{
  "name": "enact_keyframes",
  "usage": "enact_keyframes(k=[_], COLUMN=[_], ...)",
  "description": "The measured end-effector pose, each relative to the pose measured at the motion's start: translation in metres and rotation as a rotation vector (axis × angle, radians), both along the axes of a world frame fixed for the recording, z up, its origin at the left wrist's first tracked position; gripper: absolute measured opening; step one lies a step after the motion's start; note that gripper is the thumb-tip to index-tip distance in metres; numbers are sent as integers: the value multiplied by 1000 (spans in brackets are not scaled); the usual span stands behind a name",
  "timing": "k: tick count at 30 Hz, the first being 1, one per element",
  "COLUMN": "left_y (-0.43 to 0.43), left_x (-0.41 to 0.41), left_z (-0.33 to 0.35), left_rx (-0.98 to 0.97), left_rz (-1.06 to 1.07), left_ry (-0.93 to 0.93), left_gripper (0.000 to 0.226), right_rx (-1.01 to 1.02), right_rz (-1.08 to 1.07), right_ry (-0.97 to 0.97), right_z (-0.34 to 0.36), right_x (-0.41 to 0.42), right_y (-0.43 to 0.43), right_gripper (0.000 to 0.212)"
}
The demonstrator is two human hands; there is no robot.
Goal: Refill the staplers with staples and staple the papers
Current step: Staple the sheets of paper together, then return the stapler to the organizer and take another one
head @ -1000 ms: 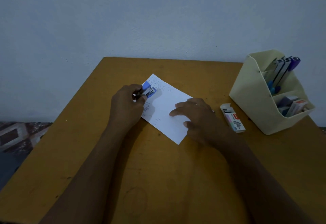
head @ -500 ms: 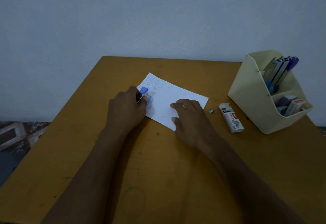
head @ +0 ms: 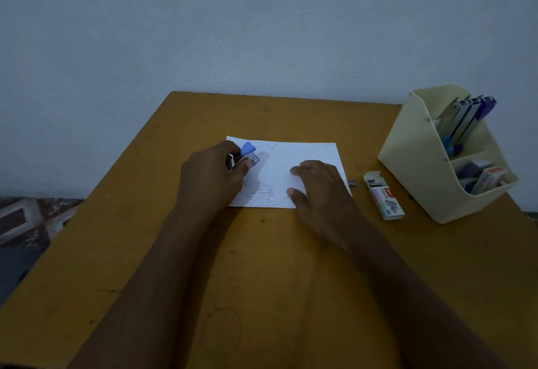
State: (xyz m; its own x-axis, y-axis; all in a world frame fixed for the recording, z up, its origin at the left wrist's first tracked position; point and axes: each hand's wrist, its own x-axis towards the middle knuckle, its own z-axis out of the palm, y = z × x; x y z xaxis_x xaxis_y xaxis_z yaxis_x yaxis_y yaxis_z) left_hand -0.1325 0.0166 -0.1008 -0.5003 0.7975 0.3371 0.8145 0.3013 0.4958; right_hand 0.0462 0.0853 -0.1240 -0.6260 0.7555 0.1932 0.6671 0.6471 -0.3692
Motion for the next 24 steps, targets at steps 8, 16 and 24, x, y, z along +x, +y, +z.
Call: enact_keyframes(k=[8, 16, 24], left_y=[2, 3, 1], left_x=[7, 14, 20], left_z=[-5, -5, 4], left_rx=[74, 84, 166], left_rz=[-138, -164, -201], left_ry=[-90, -110, -395], left_gripper=[24, 26, 17], right_rx=[44, 47, 22], right_rz=[-7, -3, -5], right_ry=[-3, 18, 201], right_z=[-1, 1, 12], right_x=[2, 4, 14], right_y=[2, 3, 8], right_gripper=[46, 48, 42])
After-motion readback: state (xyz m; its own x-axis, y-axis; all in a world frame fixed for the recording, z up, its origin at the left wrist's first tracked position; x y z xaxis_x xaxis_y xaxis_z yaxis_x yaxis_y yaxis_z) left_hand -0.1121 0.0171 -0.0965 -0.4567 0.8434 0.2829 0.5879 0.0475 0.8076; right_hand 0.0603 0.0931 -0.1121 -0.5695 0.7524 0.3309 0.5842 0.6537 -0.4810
